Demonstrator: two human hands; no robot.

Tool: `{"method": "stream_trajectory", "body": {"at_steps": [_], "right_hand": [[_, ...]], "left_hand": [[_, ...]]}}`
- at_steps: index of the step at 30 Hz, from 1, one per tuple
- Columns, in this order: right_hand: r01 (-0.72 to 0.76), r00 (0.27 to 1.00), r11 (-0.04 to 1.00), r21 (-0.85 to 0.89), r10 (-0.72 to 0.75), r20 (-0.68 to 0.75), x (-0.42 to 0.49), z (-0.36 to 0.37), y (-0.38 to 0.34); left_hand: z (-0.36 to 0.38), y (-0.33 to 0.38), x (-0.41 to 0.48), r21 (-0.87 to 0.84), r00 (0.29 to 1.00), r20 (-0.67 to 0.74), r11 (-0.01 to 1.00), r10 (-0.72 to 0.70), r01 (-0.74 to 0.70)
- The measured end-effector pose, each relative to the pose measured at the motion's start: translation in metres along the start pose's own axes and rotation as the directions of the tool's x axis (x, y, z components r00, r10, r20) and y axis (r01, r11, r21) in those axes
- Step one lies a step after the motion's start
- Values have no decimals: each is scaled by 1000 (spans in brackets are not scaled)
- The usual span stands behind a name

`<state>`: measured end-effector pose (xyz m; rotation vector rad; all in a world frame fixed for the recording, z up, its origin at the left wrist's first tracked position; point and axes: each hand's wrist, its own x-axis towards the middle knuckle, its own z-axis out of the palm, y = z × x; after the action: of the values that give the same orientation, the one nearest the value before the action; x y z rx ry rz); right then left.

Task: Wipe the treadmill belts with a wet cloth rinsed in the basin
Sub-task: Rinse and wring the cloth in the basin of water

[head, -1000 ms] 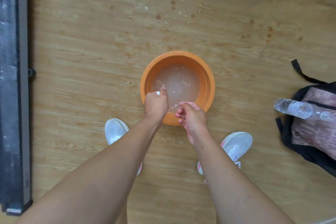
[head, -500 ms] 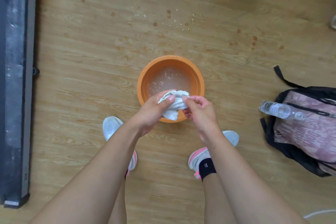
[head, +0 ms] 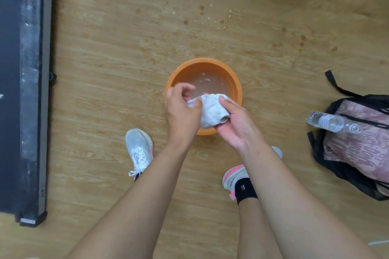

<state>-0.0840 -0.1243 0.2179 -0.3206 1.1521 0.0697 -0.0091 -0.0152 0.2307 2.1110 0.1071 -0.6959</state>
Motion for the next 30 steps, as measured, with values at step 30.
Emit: {"method": "stream_trajectory", "body": {"at_steps": [30], "right_hand": [[316,932,221,-923,-257,257,1,3,41]], "left_hand": [[10,-26,-38,-695,672,702,-25,-236,718]]}}
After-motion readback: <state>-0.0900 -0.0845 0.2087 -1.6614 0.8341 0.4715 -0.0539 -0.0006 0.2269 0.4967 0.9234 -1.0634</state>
